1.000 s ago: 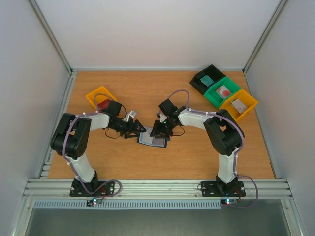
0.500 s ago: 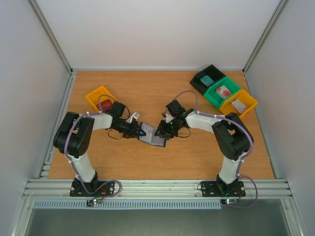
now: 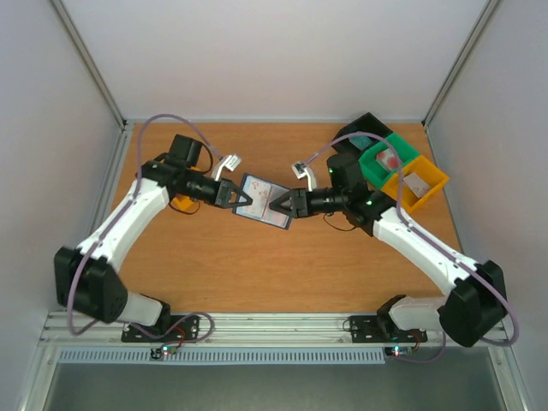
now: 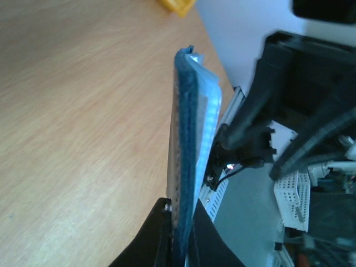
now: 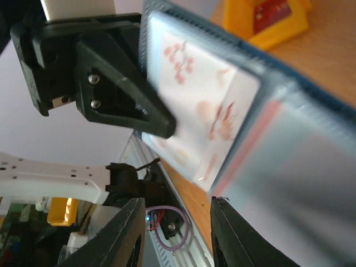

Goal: Take the credit cards out of the card holder

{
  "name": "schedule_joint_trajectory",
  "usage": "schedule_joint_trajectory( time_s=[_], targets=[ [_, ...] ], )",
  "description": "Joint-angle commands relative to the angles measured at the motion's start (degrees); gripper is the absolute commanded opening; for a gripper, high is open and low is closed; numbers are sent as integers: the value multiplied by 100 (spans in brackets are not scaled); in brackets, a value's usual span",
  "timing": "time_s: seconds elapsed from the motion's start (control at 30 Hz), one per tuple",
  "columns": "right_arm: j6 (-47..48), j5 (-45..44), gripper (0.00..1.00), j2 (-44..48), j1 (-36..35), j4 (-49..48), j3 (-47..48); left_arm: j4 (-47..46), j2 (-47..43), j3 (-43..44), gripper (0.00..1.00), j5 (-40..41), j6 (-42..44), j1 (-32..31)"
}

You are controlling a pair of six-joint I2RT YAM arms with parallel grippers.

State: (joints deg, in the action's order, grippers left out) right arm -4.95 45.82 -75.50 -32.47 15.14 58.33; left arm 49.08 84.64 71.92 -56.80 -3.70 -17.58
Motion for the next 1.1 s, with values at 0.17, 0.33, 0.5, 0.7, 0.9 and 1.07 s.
schedule_joint_trajectory(
  time_s=[0.17, 0.33, 0.5, 0.7, 0.9, 1.07],
  targets=[
    [646, 374, 33, 905, -13, 180, 109, -2348, -1726, -1017, 0, -441, -1069, -534],
    [789, 250, 33, 957, -14, 315, 168, -3486, -2205, -1443, 0, -718, -1286, -646],
    [822, 327, 32, 882, -19, 341, 203, -4679, -2481, -1932, 0, -824, -1742, -712],
    [915, 804, 26, 738, -227, 124, 346, -5373, -2435, -2150, 0, -848, -2069, -875],
    [790, 1055, 2, 909, -231, -153, 254, -5618, -2491, -2299, 0, -872, -2488, -931],
    [1057, 742, 1, 1105, -189, 447, 272, -6109, -2510, -2754, 0, -784, -3067, -929]
  ],
)
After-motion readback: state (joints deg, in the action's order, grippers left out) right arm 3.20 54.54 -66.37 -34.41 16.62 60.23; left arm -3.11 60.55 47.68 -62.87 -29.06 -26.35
